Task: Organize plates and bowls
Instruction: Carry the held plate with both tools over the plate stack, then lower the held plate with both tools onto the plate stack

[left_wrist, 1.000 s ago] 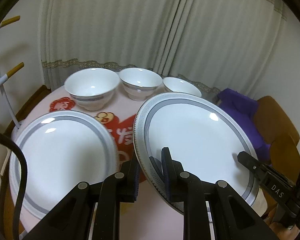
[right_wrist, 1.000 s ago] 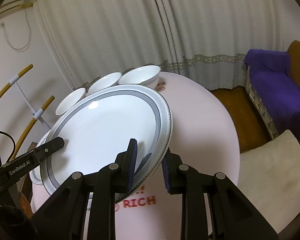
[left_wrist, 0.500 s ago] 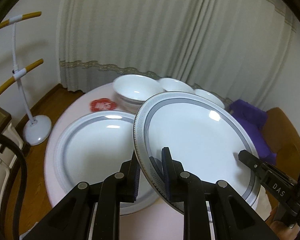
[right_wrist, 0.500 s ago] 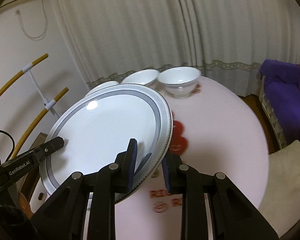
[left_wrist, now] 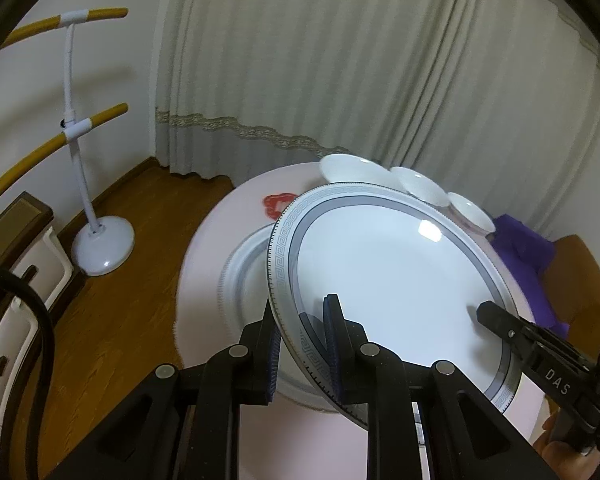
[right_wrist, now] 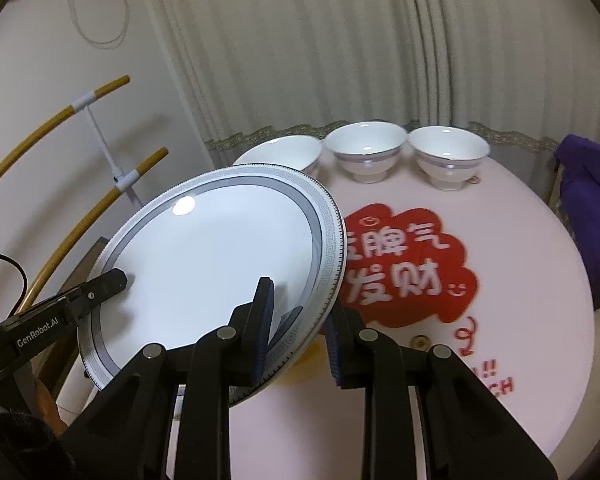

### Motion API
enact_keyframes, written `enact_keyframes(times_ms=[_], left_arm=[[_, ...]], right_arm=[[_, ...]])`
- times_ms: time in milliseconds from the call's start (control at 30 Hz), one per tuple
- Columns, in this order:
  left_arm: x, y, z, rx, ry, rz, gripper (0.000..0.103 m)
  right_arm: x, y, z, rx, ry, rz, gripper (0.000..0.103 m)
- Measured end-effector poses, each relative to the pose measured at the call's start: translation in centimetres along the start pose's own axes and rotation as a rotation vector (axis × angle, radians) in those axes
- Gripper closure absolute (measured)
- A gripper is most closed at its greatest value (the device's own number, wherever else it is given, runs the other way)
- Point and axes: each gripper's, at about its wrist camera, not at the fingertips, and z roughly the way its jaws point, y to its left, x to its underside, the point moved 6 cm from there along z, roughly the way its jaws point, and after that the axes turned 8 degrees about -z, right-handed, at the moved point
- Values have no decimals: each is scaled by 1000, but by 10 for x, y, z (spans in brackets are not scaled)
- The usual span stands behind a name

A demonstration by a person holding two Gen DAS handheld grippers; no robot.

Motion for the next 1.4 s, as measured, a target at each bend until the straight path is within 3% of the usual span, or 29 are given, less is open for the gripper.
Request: enact_keyframes(times_ms=[533, 1400], left_arm=[[-2, 32, 12, -38, 41, -36, 86], [-7, 36, 51, -55, 82, -49, 86]], right_arm=[[14, 36, 32, -17, 70, -32, 77], [22, 40, 49, -9, 117, -25, 76]])
